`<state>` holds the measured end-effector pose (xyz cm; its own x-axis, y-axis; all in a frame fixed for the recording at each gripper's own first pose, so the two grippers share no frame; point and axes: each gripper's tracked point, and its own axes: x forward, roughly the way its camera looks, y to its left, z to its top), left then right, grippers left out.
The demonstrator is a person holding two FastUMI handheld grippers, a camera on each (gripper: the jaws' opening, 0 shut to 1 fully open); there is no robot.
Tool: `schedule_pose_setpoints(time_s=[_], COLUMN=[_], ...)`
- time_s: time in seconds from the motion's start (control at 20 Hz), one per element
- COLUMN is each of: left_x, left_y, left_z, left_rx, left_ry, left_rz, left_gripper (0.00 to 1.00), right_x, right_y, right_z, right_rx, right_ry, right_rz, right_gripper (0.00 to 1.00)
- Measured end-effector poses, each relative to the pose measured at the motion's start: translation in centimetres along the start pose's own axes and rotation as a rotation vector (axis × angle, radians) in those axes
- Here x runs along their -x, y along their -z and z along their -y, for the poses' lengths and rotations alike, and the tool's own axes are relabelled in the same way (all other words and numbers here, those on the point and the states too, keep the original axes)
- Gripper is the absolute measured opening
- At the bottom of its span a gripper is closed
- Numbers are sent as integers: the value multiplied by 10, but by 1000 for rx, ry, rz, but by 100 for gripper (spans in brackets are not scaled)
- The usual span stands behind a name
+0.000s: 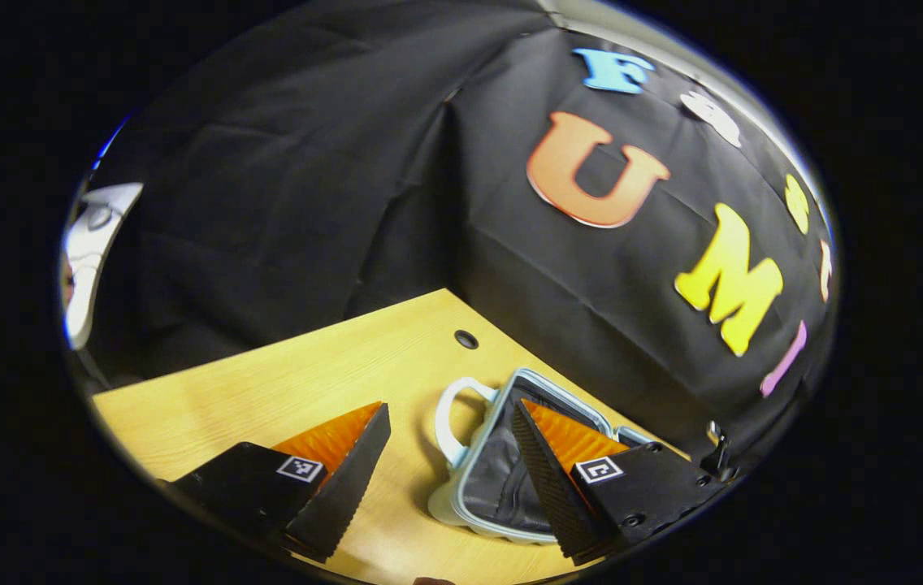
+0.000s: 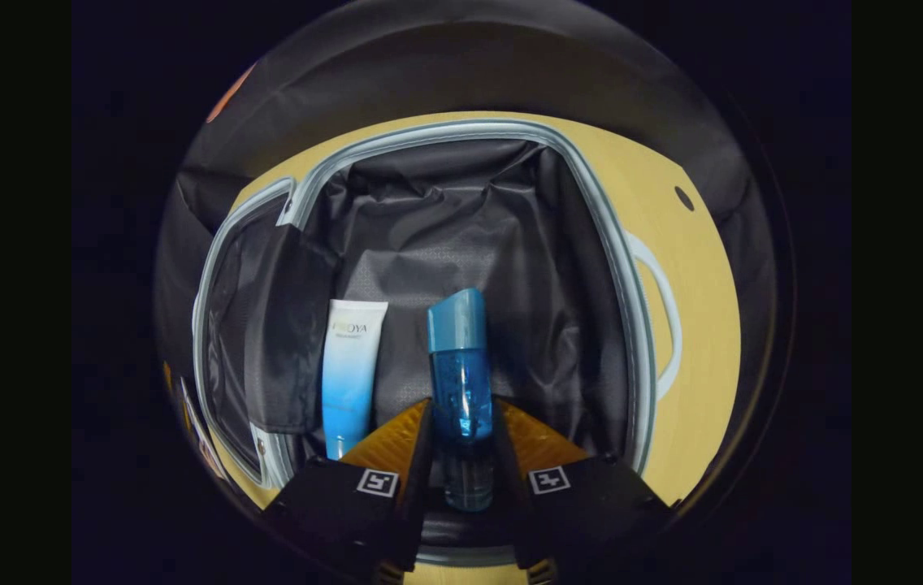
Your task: First open the suitcase, pack the skin care products into it, and then close the suitcase.
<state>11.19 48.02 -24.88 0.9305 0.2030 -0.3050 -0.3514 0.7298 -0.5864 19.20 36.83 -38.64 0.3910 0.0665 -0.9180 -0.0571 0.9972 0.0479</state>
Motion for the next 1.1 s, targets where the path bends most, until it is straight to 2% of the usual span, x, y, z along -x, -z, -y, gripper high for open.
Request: schedule_pose_setpoints(time_s=[0.05,0.15,0.2,0.25,0.3,0.5,0.6,0.7,0.75,0.8,0.85,0.9,0.95,1.0,1.05,1.1], left_x=[-9,-23,-33,-39,-42,-55,-63,-67,-69,-73,-74,-76,-77,-80,-76,-78], left_y=[1,7,11,17,21,39,52,59,62,67,72,74,73,71,70,71], left_z=[-6,-20,-27,-31,-34,-20,-19,-12,-8,-4,-3,0,5,5,4,7], left_rx=[50,136,165,189,216,353,396,434,445,452,457,470,488,503,510,495], left_ry=[6,7,-5,-3,-4,87,96,134,156,164,169,181,197,190,196,194], left_rz=[-20,-68,-84,-108,-124,-198,-234,-260,-274,-291,-309,-316,-318,-307,-311,-312], left_gripper=[96,96,97,97,96,95,88,80,82,77,58,54,46,24,14,13], right_x=[2,11,16,26,40,116,160,199,212,225,236,247,257,267,276,284], right_y=[2,4,-3,-7,-12,-34,-41,-41,-40,-38,-36,-36,-35,-35,-36,-37], right_z=[-1,11,12,9,5,-1,9,20,27,34,42,50,58,66,72,78], right_rx=[6,53,51,42,46,173,231,267,271,270,267,259,250,245,244,248], right_ry=[5,65,73,54,29,-47,-35,-27,-21,-19,-11,-7,-1,6,11,20], right_rz=[-5,-6,31,63,93,277,383,456,482,503,520,541,563,588,617,642], right_gripper=[52,73,74,81,83,83,80,83,83,83,83,83,83,83,83,83])
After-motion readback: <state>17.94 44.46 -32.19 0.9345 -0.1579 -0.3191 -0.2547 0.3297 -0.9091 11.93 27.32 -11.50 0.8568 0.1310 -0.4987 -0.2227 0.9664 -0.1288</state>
